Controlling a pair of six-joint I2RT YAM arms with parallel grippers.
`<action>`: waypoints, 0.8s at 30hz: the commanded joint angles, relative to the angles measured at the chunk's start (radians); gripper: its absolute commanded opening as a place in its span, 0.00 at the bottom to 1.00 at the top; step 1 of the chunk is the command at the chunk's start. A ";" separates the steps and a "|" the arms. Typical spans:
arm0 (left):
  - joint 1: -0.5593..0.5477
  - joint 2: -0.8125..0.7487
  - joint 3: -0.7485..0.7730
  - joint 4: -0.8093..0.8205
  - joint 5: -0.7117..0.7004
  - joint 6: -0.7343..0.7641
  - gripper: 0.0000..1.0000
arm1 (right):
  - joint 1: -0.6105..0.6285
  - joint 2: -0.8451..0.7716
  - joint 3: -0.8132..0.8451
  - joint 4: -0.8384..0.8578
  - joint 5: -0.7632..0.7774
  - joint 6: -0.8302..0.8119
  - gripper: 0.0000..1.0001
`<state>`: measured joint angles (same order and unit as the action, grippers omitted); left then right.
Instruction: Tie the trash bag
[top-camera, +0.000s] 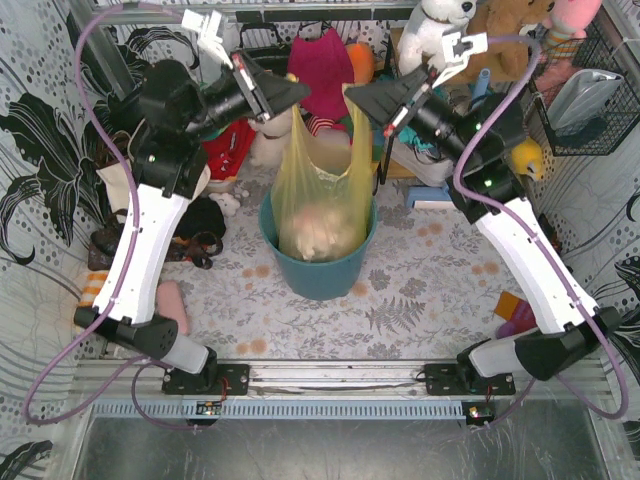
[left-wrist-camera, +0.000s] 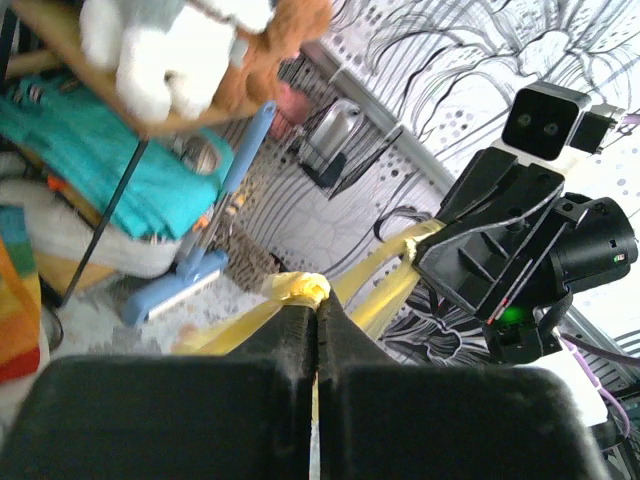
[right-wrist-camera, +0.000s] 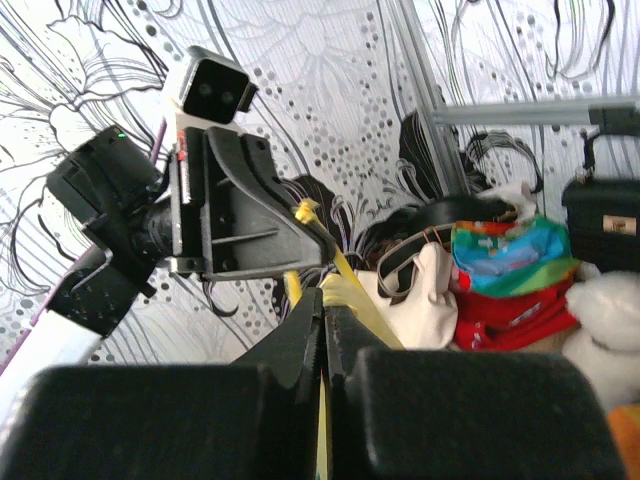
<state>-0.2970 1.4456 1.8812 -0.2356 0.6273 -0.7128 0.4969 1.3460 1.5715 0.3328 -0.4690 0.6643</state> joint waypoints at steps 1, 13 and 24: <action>0.006 0.045 0.257 0.036 0.062 -0.023 0.02 | 0.000 0.045 0.250 -0.007 -0.045 -0.033 0.00; 0.009 -0.227 -0.217 0.035 -0.111 0.049 0.23 | -0.001 -0.074 -0.091 0.096 -0.029 0.050 0.00; 0.010 -0.228 -0.024 -0.099 -0.169 0.118 0.50 | 0.000 -0.091 -0.005 -0.034 -0.026 -0.007 0.32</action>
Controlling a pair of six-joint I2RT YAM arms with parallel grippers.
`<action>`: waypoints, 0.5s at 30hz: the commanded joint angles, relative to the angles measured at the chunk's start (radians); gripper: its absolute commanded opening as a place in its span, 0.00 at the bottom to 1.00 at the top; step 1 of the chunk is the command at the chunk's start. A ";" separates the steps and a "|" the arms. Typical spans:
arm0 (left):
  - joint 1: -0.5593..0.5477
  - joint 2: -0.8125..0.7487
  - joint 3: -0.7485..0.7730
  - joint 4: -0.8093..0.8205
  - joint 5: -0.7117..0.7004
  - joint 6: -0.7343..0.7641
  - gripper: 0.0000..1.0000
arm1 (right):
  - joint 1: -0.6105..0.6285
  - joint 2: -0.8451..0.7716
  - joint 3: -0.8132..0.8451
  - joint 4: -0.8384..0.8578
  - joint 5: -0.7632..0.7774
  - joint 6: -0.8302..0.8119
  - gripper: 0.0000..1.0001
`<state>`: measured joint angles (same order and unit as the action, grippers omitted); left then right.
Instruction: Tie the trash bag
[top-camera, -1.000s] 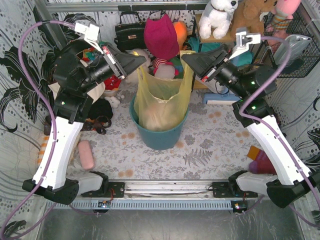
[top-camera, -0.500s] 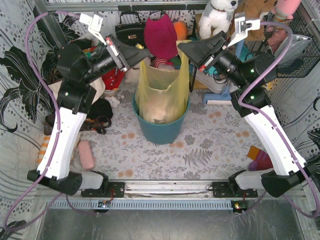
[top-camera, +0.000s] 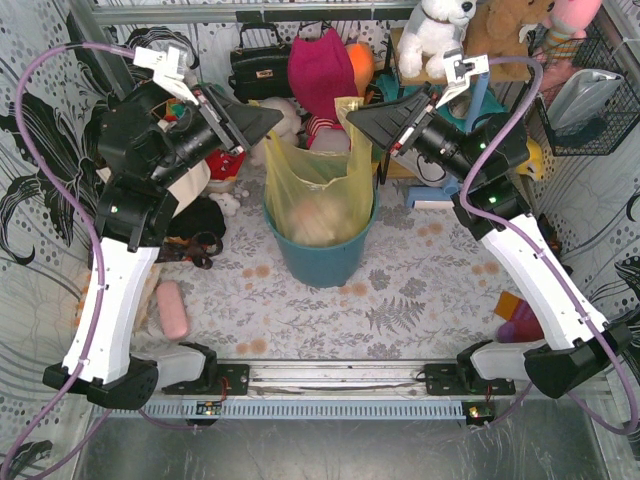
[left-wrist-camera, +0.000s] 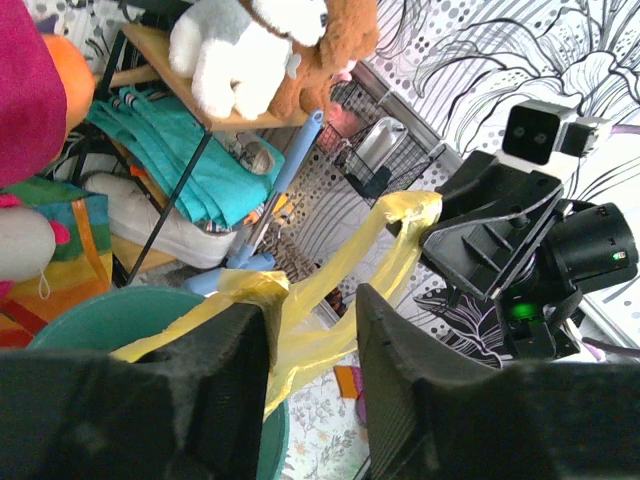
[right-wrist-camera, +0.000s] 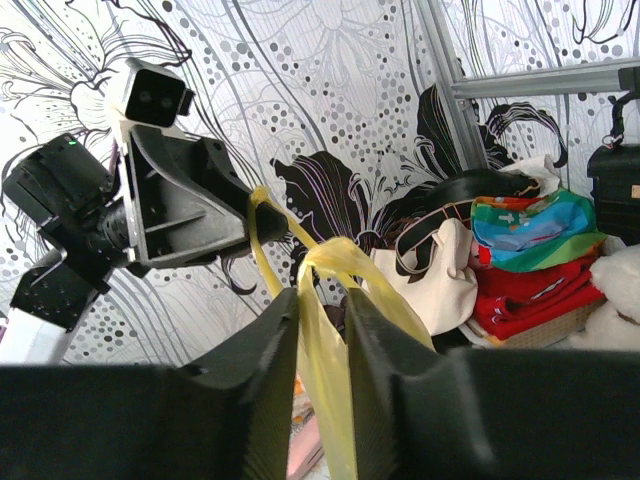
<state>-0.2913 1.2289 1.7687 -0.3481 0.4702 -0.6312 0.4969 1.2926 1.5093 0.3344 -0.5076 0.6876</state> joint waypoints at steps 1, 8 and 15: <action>0.005 -0.010 0.101 0.009 -0.007 0.036 0.54 | -0.001 -0.043 0.064 -0.055 0.023 -0.039 0.34; 0.005 -0.028 0.091 0.030 0.060 0.011 0.64 | -0.001 -0.061 0.111 -0.182 0.085 -0.096 0.42; 0.005 -0.048 -0.020 -0.052 0.024 0.030 0.72 | 0.000 -0.066 0.109 -0.180 0.057 -0.164 0.67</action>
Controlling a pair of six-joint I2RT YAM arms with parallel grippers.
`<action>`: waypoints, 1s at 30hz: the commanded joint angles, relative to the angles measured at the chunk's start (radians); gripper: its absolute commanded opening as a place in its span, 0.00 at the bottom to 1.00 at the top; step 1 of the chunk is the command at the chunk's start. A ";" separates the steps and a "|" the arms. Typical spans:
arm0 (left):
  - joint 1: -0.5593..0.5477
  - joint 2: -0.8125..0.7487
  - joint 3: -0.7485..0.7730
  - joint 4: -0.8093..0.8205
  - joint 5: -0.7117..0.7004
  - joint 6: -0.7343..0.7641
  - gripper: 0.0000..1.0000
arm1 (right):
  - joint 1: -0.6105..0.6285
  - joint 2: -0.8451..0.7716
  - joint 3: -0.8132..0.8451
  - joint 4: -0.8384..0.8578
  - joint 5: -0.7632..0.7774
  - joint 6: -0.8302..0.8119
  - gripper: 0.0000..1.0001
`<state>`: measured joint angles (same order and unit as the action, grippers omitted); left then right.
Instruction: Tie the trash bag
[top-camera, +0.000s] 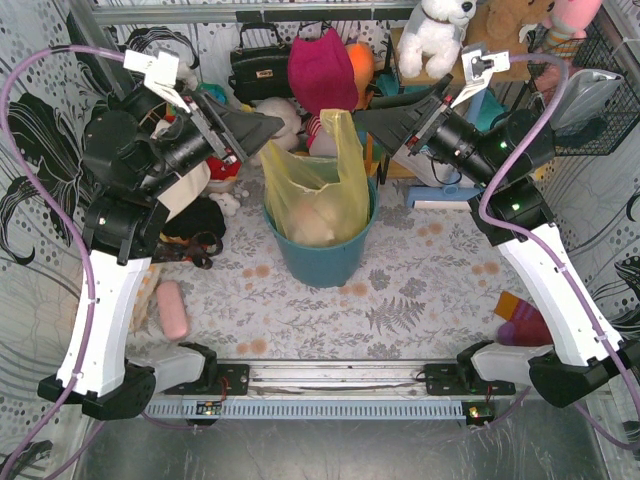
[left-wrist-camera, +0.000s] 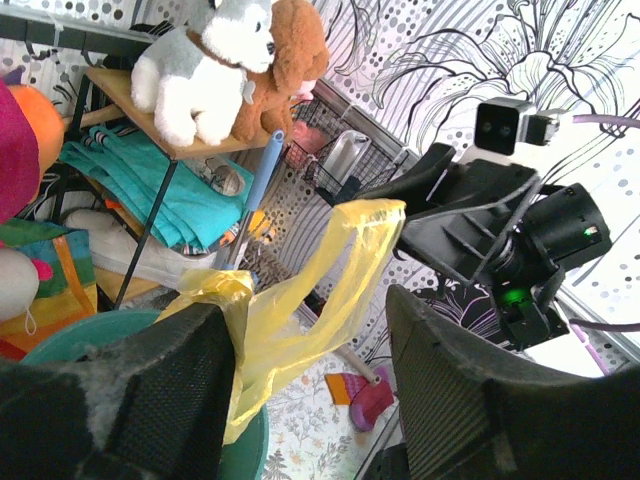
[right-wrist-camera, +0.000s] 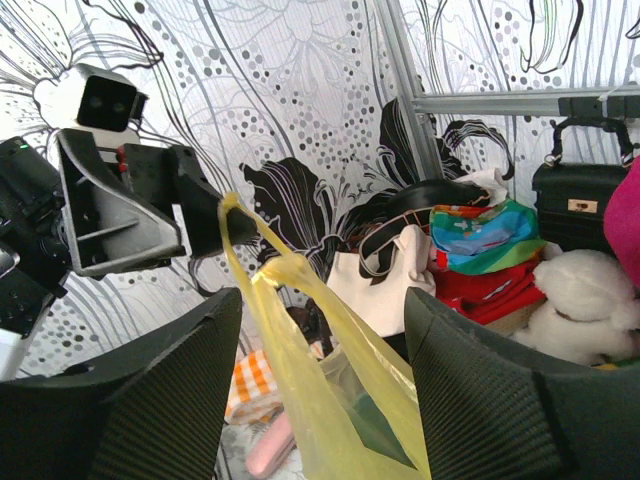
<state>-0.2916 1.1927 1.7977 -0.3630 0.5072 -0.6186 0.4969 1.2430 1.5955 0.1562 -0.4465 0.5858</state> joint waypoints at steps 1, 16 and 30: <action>0.006 -0.009 -0.053 -0.064 -0.024 0.027 0.73 | 0.000 -0.014 0.027 -0.007 -0.011 -0.071 0.69; 0.005 0.040 0.108 -0.435 -0.169 0.194 0.82 | -0.001 0.114 0.146 -0.076 -0.181 -0.136 0.84; 0.005 -0.094 -0.028 0.115 0.150 -0.049 0.82 | -0.001 0.139 0.185 -0.101 -0.221 -0.193 0.69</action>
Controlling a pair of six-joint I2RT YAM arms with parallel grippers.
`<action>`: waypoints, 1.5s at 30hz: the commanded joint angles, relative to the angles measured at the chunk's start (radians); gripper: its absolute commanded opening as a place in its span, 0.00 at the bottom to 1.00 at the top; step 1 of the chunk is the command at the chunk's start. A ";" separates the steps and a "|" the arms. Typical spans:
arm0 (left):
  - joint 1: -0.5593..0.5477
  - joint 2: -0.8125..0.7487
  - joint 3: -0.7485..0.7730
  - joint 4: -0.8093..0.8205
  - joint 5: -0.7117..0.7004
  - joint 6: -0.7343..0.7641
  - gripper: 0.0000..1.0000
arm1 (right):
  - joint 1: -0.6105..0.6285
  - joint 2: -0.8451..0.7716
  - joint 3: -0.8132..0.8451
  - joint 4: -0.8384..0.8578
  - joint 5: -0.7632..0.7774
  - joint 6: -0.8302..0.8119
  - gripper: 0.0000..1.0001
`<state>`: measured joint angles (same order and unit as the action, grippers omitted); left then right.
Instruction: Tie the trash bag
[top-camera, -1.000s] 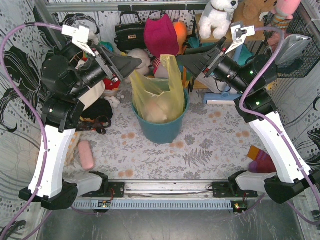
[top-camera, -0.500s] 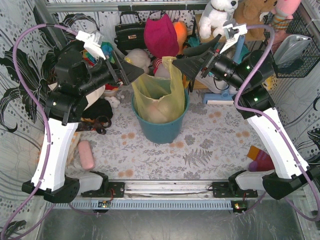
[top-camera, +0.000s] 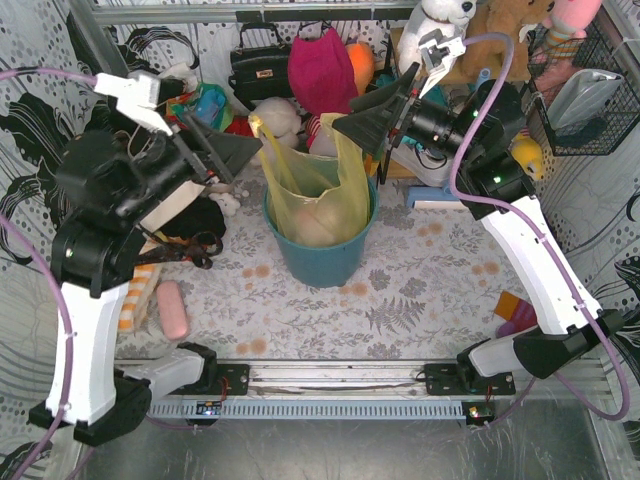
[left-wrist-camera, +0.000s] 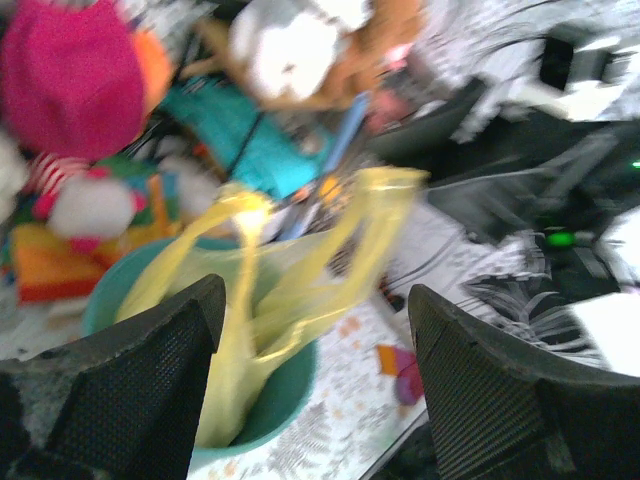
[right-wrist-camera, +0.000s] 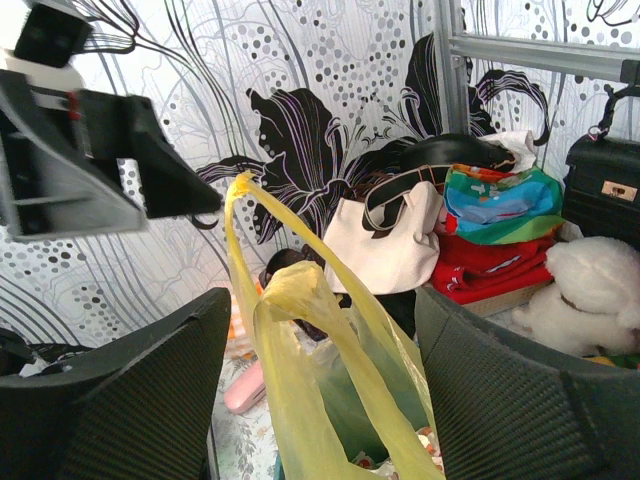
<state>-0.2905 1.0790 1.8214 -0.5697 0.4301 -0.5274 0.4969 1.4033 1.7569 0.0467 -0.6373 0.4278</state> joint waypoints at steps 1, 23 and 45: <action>0.004 0.031 -0.071 0.402 0.278 -0.179 0.82 | 0.000 -0.024 0.022 0.008 -0.030 -0.035 0.69; -0.295 -0.008 -0.307 0.513 -0.084 -0.117 0.74 | 0.126 -0.014 0.161 -0.234 0.194 -0.277 0.75; -0.339 -0.012 -0.502 0.717 -0.129 -0.197 0.74 | 0.158 0.023 0.216 -0.321 0.300 -0.360 0.52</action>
<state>-0.6224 1.0836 1.3174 0.0677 0.3237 -0.7246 0.6495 1.4296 1.9560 -0.2844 -0.3653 0.0910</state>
